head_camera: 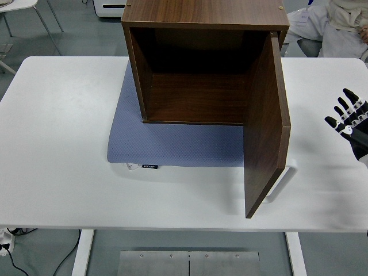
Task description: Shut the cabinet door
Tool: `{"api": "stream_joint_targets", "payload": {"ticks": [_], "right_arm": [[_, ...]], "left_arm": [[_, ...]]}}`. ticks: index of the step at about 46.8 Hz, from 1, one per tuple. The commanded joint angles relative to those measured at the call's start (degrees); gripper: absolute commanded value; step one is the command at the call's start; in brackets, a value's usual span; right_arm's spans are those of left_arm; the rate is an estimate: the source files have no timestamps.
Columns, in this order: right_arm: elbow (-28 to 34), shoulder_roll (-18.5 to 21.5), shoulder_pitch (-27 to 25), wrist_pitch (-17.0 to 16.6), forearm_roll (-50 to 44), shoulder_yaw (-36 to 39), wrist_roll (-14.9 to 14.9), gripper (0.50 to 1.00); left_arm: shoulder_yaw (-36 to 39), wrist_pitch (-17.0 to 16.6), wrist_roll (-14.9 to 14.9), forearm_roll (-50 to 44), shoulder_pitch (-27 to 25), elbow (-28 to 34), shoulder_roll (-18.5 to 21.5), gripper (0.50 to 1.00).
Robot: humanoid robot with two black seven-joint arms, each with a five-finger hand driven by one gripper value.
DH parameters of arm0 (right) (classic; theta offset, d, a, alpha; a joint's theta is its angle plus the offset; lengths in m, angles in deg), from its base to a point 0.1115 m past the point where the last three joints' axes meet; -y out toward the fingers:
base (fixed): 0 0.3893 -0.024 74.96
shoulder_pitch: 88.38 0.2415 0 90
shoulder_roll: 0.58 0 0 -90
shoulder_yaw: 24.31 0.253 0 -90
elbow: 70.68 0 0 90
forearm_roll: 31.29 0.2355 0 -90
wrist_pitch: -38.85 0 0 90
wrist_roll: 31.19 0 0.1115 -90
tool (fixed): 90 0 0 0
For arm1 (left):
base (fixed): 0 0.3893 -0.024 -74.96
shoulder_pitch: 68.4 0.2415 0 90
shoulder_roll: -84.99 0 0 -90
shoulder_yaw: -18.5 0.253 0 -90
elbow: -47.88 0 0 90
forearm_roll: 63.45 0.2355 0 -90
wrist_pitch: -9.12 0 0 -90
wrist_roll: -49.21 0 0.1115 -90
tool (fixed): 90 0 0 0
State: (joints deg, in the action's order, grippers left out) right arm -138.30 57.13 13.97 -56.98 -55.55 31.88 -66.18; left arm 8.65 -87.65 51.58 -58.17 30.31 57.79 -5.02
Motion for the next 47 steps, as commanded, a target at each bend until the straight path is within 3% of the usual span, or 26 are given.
{"api": "stream_joint_targets", "payload": {"ticks": [1,27,47], "right_arm": [[-0.50,-1.01,-0.22,-0.76,0.00,0.06,0.00,1.000],[-10.16,-8.84,-5.05,-3.58,-0.61,0.15,0.00,1.000],[-14.21,-11.21,-9.71,-4.98,-3.78,0.42,0.00,1.000]], "left_arm": [[0.00,0.00,0.00,-0.01,0.00,0.02,0.00,1.000],[0.00,0.00,0.00,-0.01,0.00,0.02,0.00,1.000],[0.00,0.00,0.00,-0.01,-0.09,0.02,0.00,1.000]]}}
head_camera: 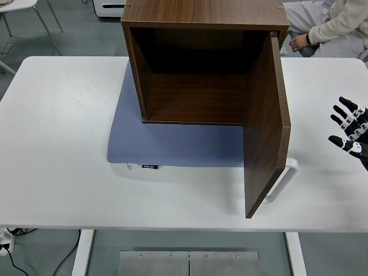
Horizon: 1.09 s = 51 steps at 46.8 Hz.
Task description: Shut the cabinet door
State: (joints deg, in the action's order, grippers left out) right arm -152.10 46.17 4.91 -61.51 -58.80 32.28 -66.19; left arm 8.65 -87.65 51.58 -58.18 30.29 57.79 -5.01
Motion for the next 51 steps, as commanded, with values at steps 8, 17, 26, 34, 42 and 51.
{"api": "stream_joint_targets", "payload": {"ticks": [8,17,26,34,42,51], "right_arm": [[-0.59,-0.34,-2.67,-1.06,-1.50,0.01,0.01,1.000],[-0.68,-0.25,-5.40,-1.94,-4.05,-0.08,0.01,1.000],[-0.68,-0.16,-7.68,-3.09,-5.54,-0.16,0.01,1.000],[-1.55,0.19,-8.74,-3.09,-7.12,-0.34,0.01,1.000],[-2.52,0.54,-10.06,-3.17,-9.41,-0.52,0.01,1.000],[-3.49,0.89,-10.85,-3.17,-11.96,-1.22,0.01,1.000]], "left_arm": [[0.00,0.00,0.01,0.00,0.01,0.02,0.00,1.000],[0.00,0.00,0.01,0.00,0.01,0.02,0.00,1.000],[0.00,0.00,0.01,0.00,0.01,0.02,0.00,1.000],[0.00,0.00,0.01,0.00,0.01,0.02,0.00,1.000],[0.00,0.00,0.01,0.00,-0.08,-0.07,0.00,1.000],[0.00,0.00,0.01,0.00,0.01,0.02,0.00,1.000]]}}
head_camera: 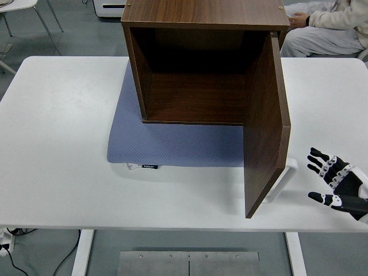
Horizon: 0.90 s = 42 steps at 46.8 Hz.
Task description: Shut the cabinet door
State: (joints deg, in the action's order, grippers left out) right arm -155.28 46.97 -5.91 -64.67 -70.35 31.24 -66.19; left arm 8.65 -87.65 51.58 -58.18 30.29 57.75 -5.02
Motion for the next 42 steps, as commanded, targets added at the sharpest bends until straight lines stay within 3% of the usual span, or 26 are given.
{"api": "stream_joint_targets", "payload": {"ticks": [1,42], "right_arm": [[-0.48,0.18,-0.03,0.08,-0.58,-0.44,0.00,1.000],[-4.26,5.89,3.56,0.78,-5.41,-3.42,0.00,1.000]], "left_arm": [[0.00,0.00,0.00,0.00,-0.07,0.06,0.00,1.000],[0.00,0.00,0.00,0.00,-0.07,0.06,0.00,1.000]]}}
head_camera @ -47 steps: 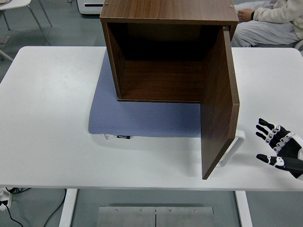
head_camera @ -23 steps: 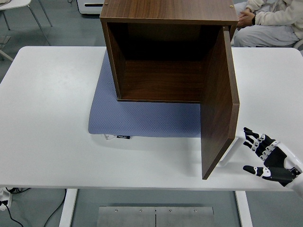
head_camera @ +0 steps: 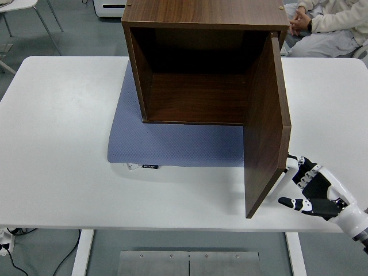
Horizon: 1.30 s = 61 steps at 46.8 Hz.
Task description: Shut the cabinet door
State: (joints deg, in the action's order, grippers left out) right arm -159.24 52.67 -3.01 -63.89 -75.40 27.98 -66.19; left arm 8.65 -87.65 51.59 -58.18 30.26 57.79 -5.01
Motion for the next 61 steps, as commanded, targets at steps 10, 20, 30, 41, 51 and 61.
{"api": "stream_joint_targets", "payload": {"ticks": [10,20,30,41,51,61], "right_arm": [[-0.47,1.50,3.65,0.35,-0.64,-2.71,0.00,1.000],[-0.47,3.35,6.55,0.87,-0.64,-4.83,0.00,1.000],[-0.47,5.02,8.05,1.67,-0.64,-5.09,0.00,1.000],[-0.47,6.34,9.28,1.93,-0.72,-6.40,0.00,1.000],[-0.47,8.80,12.44,5.09,-0.72,-10.19,0.00,1.000],[-0.38,10.56,13.58,6.67,-0.72,-10.71,0.00,1.000]], "left_arm": [[0.00,0.00,0.00,0.00,0.04,0.02,0.00,1.000],[0.00,0.00,0.00,0.00,0.04,0.02,0.00,1.000],[0.00,0.00,0.00,0.00,0.05,0.02,0.00,1.000],[0.00,0.00,0.00,0.00,0.05,-0.07,0.00,1.000],[0.00,0.00,0.00,0.00,0.05,0.02,0.00,1.000],[0.00,0.00,0.00,0.00,0.05,0.02,0.00,1.000]]}}
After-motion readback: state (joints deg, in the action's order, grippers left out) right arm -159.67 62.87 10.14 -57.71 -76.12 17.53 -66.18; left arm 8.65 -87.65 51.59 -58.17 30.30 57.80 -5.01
